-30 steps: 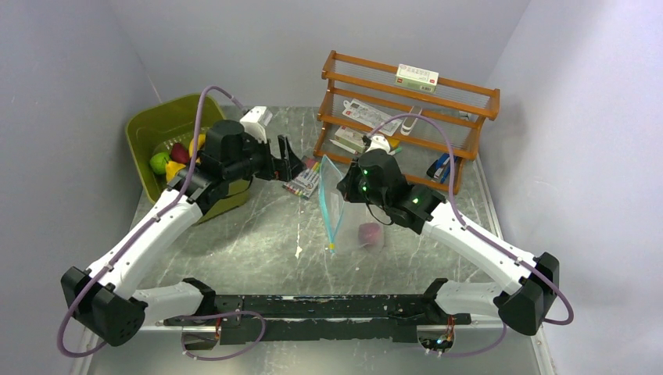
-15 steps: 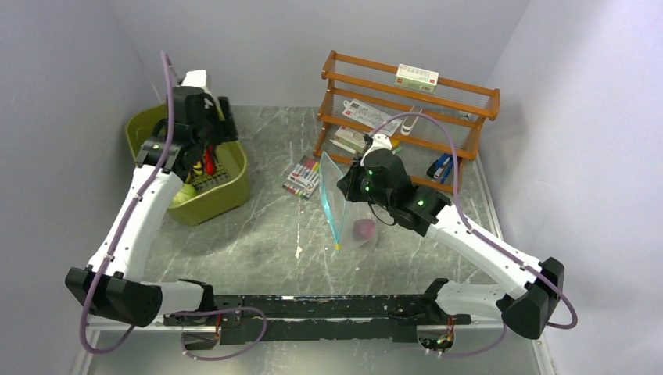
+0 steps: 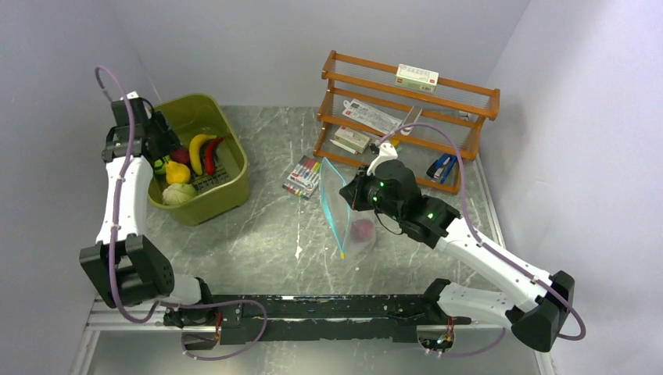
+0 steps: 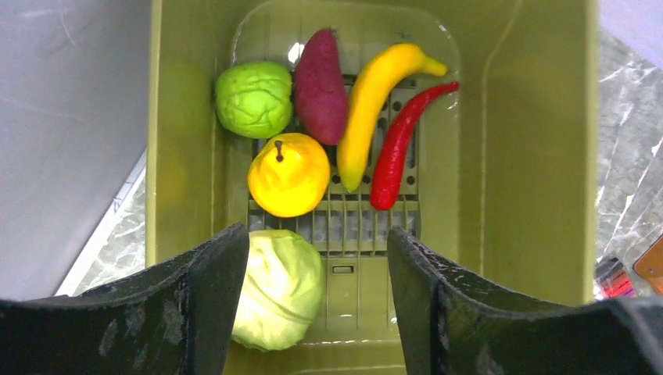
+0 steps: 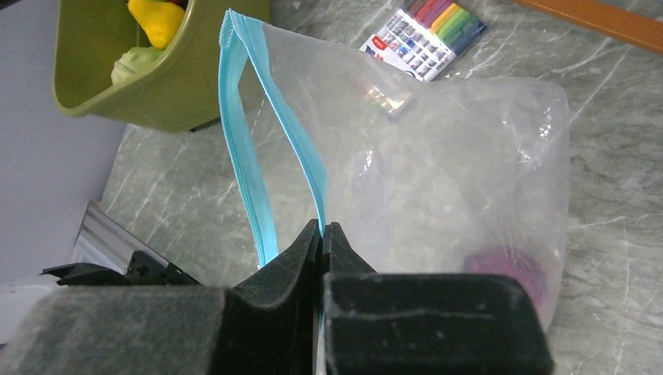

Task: Place the food in the zip-top bag and seal the zipper
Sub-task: Pick up the fake fruit from the bin.

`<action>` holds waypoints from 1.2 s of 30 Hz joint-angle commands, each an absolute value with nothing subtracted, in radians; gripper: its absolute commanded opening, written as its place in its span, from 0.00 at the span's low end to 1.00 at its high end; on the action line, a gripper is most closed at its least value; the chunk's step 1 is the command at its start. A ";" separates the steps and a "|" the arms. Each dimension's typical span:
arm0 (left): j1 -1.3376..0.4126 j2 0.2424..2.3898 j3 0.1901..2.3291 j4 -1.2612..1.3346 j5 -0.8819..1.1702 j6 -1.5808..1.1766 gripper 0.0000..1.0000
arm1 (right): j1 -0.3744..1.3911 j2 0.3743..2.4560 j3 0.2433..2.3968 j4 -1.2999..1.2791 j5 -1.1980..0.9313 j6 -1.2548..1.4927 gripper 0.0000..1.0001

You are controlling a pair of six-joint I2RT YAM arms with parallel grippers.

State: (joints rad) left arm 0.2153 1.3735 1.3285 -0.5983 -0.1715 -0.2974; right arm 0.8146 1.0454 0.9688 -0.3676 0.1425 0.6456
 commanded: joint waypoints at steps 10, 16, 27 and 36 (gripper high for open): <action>0.371 1.576 1.382 -0.537 0.027 -0.324 0.60 | 0.811 1.009 0.931 -0.286 0.129 0.623 0.00; 0.374 1.659 1.417 -0.557 -0.008 -0.324 0.55 | 0.810 1.017 0.941 -0.287 0.136 0.602 0.00; 0.390 1.741 1.398 -0.549 0.006 -0.290 0.51 | 0.811 1.019 0.939 -0.287 0.141 0.616 0.00; 0.402 1.805 1.436 -0.550 0.057 -0.295 0.45 | 0.811 1.011 0.948 -0.300 0.141 0.621 0.00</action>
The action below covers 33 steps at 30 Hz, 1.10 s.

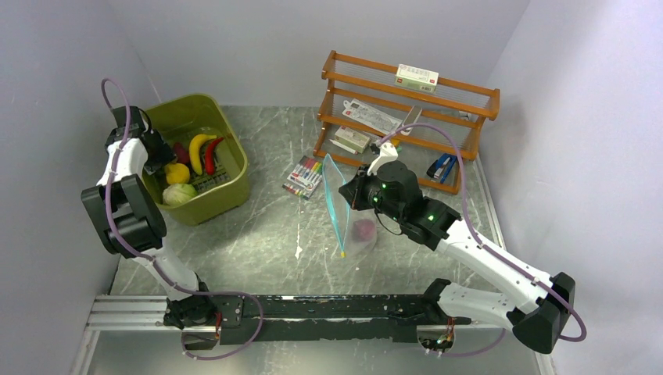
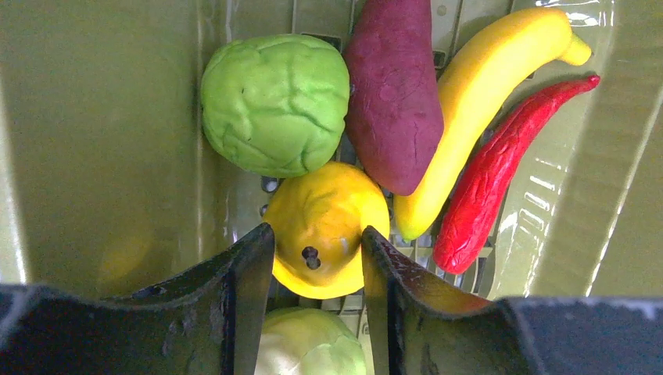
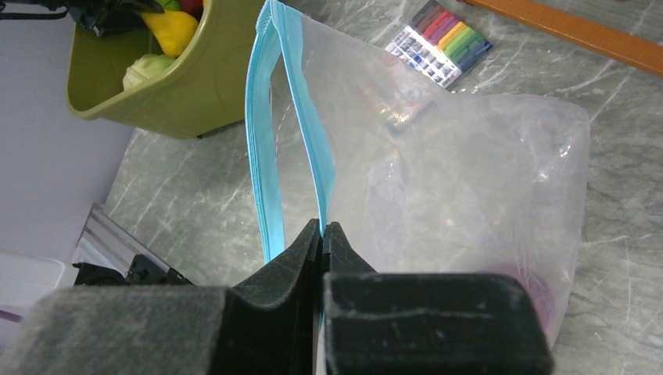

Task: Place the food in the zip-top bag and seal the zipper
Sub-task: Pick up the fake fruit from the bin.

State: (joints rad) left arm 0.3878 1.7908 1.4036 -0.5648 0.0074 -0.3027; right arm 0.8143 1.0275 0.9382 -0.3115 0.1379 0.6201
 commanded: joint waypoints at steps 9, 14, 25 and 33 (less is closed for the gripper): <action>0.403 1.807 1.429 -0.558 0.061 -0.296 0.46 | 0.811 0.988 0.922 -0.292 0.142 0.639 0.00; 0.402 1.803 1.430 -0.573 0.071 -0.298 0.32 | 0.811 0.983 0.923 -0.302 0.145 0.641 0.00; 0.363 1.664 1.389 -0.611 0.021 -0.311 0.21 | 0.810 0.988 0.920 -0.291 0.142 0.645 0.00; 0.344 1.557 1.362 -0.606 -0.004 -0.312 0.19 | 0.811 1.002 0.929 -0.289 0.137 0.640 0.00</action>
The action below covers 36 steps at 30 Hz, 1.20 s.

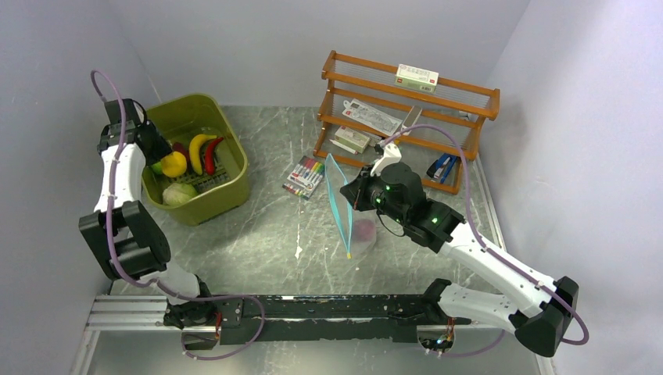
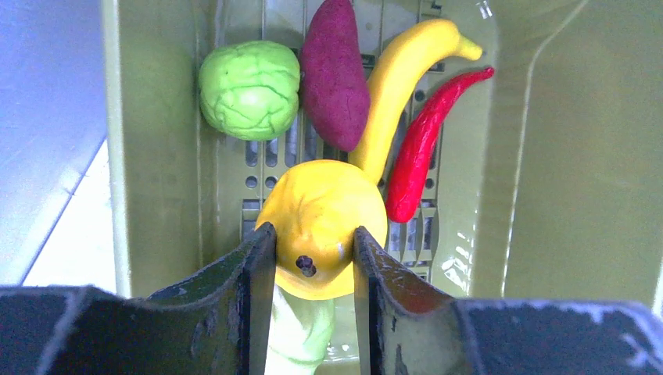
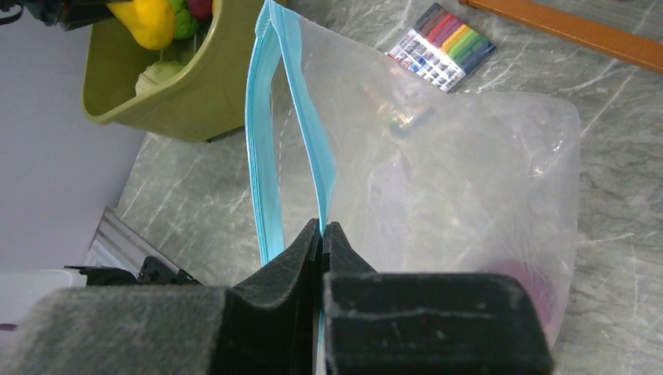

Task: Place the food in the zip-top bag and seal the zipper
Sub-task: Pick up the fake fruit from the bin.

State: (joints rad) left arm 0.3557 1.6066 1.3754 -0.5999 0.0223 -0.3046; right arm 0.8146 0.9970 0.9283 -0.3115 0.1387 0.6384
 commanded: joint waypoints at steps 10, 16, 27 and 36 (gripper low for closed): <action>0.308 1.454 1.387 -0.624 0.015 -0.311 0.17 | 0.811 1.014 0.922 -0.289 0.146 0.649 0.00; 0.298 1.356 1.389 -0.642 0.168 -0.321 0.17 | 0.811 1.041 0.939 -0.288 0.133 0.664 0.00; 0.292 1.186 1.324 -0.572 0.552 -0.355 0.16 | 0.811 1.122 0.988 -0.288 0.138 0.674 0.00; 0.196 1.122 1.270 -0.527 0.751 -0.421 0.18 | 0.811 1.196 1.031 -0.263 0.114 0.736 0.00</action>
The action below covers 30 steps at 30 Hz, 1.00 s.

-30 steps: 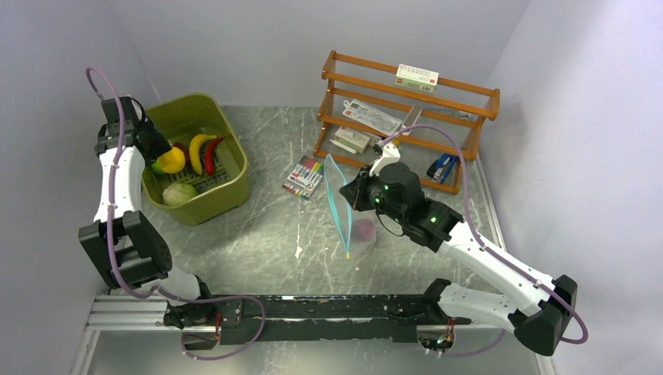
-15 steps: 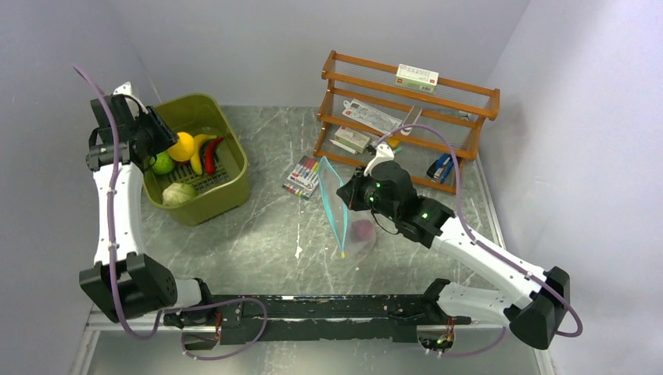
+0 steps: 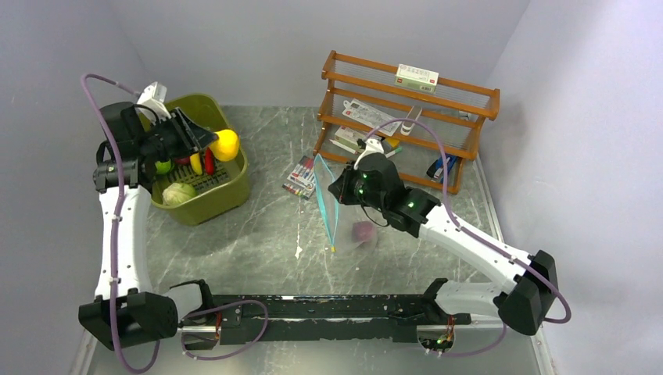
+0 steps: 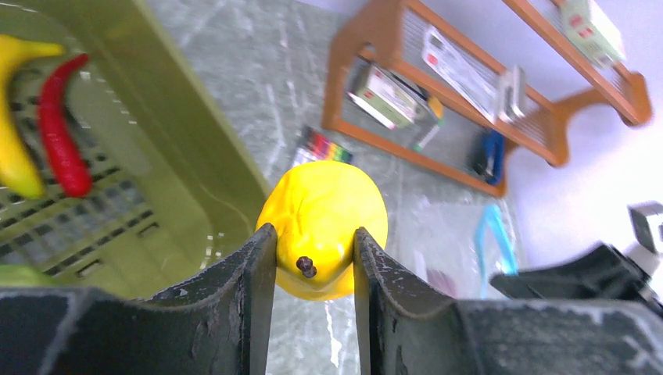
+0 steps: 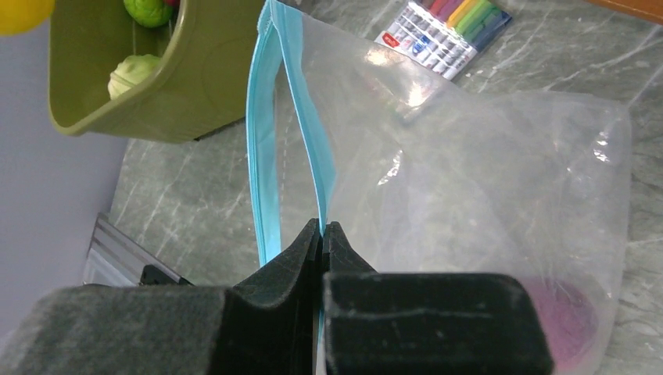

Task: Place the food in the zip-top bag and seal the zipper
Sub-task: Pick up the fake fruit from the bin, then place the fake fruit in the zipper food storage bag.

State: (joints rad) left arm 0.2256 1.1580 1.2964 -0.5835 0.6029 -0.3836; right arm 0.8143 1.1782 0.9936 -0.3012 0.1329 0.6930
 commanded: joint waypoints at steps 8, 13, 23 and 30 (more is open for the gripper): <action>0.064 1.054 1.109 -0.356 0.864 -0.581 0.17 | 0.811 1.229 1.029 -0.229 0.091 0.793 0.00; -0.043 1.044 1.054 -0.237 0.885 -0.699 0.17 | 0.811 1.236 1.060 -0.258 0.098 0.752 0.00; -0.272 1.091 0.918 0.150 0.883 -0.962 0.18 | 0.811 1.231 1.046 -0.224 0.047 0.784 0.00; -0.381 1.180 0.952 0.031 0.760 -0.856 0.16 | 0.810 1.230 1.049 -0.224 0.045 0.795 0.00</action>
State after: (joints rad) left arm -0.3370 1.1557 0.9131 0.0731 0.8406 -0.9222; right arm 0.8135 1.2369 1.0302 -0.2451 0.0521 0.7822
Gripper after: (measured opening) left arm 0.347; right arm 0.009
